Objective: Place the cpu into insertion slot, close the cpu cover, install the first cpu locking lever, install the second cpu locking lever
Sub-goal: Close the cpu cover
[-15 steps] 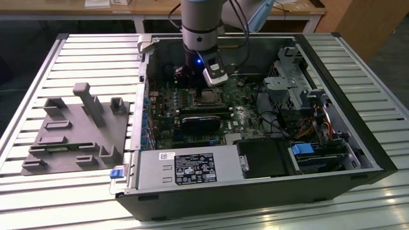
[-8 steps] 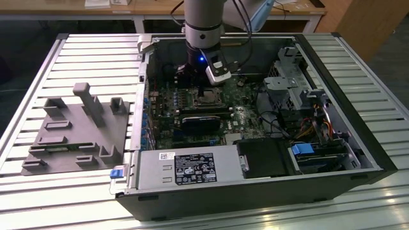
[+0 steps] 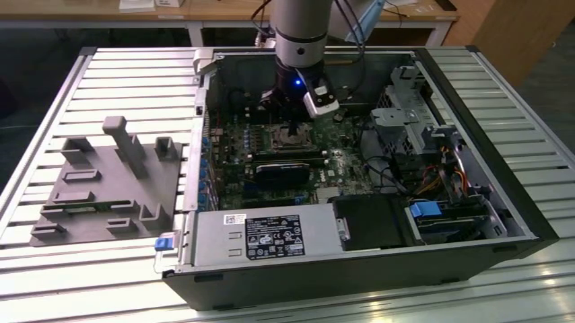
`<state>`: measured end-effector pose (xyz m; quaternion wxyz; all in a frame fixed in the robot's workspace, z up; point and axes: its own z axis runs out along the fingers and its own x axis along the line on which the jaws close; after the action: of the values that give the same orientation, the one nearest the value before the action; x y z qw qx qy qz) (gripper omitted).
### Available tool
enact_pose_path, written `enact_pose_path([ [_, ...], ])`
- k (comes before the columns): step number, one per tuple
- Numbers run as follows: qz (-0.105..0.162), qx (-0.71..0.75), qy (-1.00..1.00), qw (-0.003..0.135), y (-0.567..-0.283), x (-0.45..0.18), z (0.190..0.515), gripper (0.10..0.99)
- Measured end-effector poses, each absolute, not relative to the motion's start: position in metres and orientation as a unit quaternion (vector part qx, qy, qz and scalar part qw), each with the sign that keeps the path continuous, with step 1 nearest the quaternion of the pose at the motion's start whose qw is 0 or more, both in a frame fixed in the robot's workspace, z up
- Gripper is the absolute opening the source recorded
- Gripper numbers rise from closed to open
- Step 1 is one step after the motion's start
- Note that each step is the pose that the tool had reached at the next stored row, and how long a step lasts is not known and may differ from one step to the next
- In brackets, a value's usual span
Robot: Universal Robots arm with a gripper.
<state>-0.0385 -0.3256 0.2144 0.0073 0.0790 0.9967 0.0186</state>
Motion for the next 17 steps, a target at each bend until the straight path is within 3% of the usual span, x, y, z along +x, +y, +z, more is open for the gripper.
enact_pose_path([
  [17,0.019,0.079,0.997,0.007,-0.326,-0.038,0.244,0.106],
])
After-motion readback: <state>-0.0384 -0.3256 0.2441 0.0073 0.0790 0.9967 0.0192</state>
